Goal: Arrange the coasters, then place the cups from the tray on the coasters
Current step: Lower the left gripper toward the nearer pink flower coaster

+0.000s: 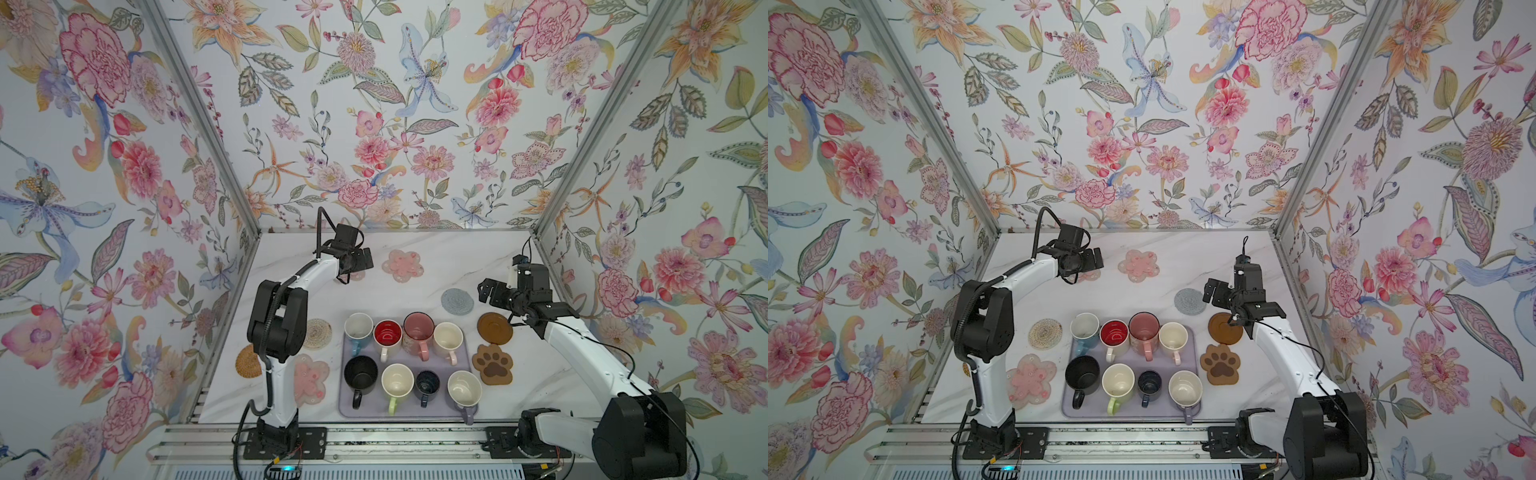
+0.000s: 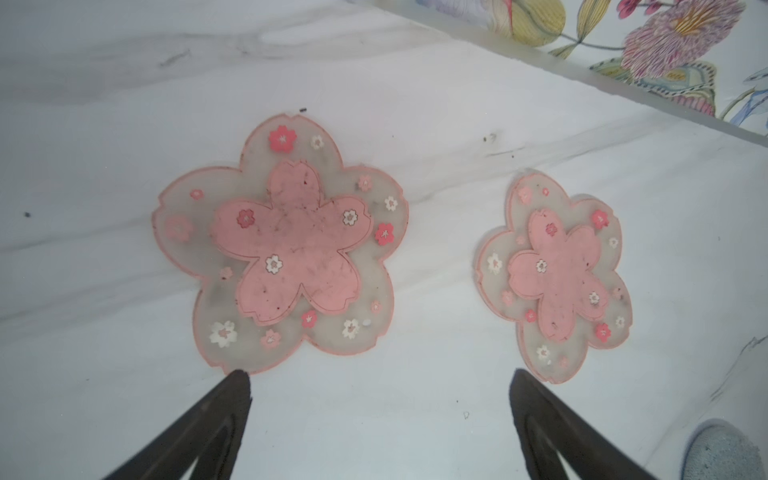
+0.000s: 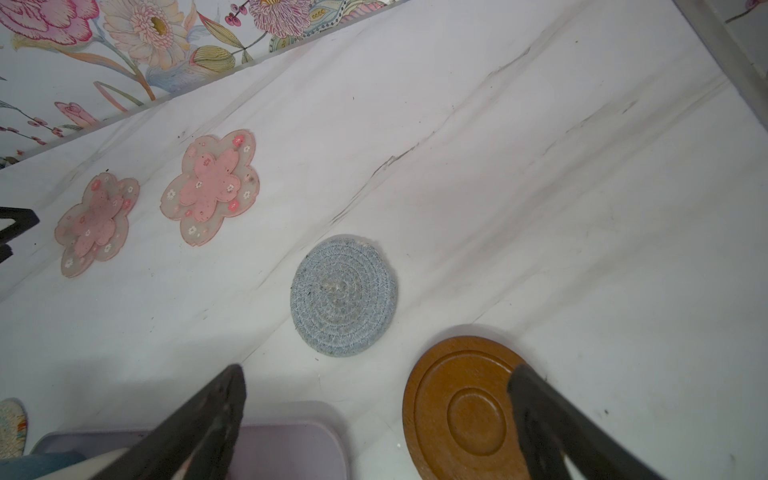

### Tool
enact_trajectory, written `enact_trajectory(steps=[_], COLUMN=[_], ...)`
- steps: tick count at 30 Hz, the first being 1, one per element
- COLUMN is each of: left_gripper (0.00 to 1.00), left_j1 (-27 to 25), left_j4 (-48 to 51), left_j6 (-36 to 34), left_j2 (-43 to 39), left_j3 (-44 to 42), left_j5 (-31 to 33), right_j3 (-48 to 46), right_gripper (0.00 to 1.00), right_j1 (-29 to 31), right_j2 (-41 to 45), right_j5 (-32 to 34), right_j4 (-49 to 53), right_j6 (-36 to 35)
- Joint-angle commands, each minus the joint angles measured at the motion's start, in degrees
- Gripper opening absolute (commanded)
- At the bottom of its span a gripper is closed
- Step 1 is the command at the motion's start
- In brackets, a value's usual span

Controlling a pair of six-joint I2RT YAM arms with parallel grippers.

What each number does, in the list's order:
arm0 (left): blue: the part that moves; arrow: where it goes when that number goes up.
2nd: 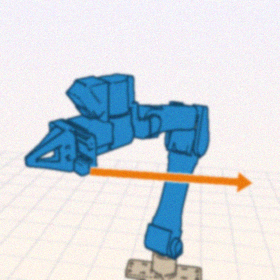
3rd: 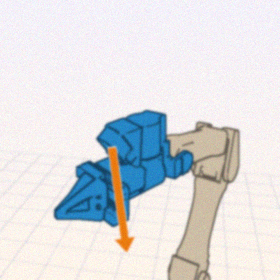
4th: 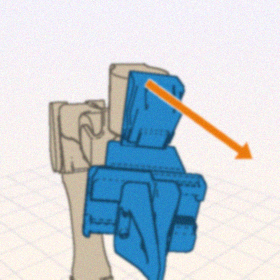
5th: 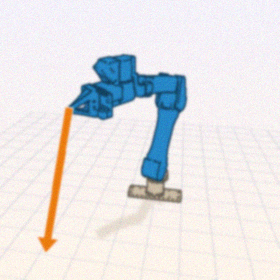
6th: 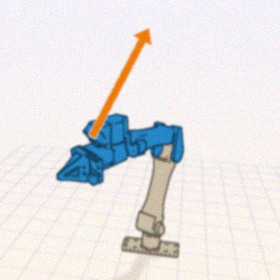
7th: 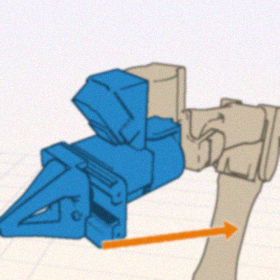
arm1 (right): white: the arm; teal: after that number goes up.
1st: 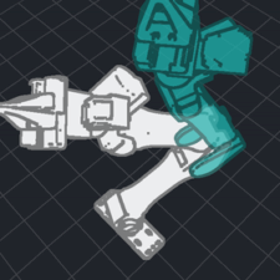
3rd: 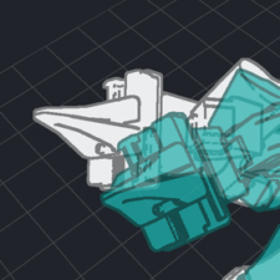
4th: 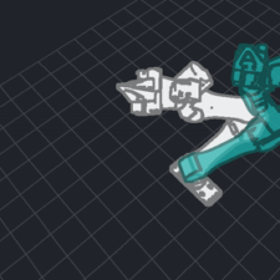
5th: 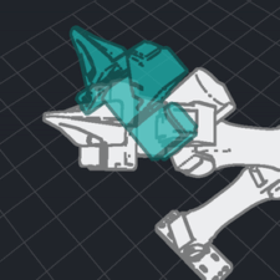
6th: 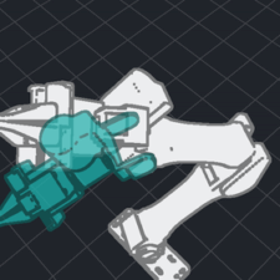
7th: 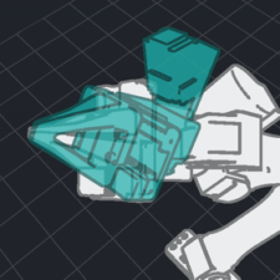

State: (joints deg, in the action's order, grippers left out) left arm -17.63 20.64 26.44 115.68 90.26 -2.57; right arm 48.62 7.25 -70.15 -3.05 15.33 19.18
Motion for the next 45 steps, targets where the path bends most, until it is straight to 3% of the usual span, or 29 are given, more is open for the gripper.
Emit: enact_trajectory(steps=[1,20,45], left_gripper=[0.99,0.99,0.99], left_j1=[2.2,6.8,7.7], left_j4=[3.3,6.2,11.9], left_j6=[-3.4,-4.8,-3.1], left_j2=[-0.1,13.2,19.3], left_j3=[0.1,12.0,18.1], left_j5=[2.3,1.8,2.8], right_j3=[-0.4,-1.9,-1.8], right_gripper=[0.99,0.99,0.99], right_j1=[-0.4,-1.0,-1.5], right_j2=[0.8,4.2,3.9], right_j5=[-0.7,0.3,0.0], right_j4=[0.1,1.8,1.7], right_j6=[1.0,1.4,1.3])
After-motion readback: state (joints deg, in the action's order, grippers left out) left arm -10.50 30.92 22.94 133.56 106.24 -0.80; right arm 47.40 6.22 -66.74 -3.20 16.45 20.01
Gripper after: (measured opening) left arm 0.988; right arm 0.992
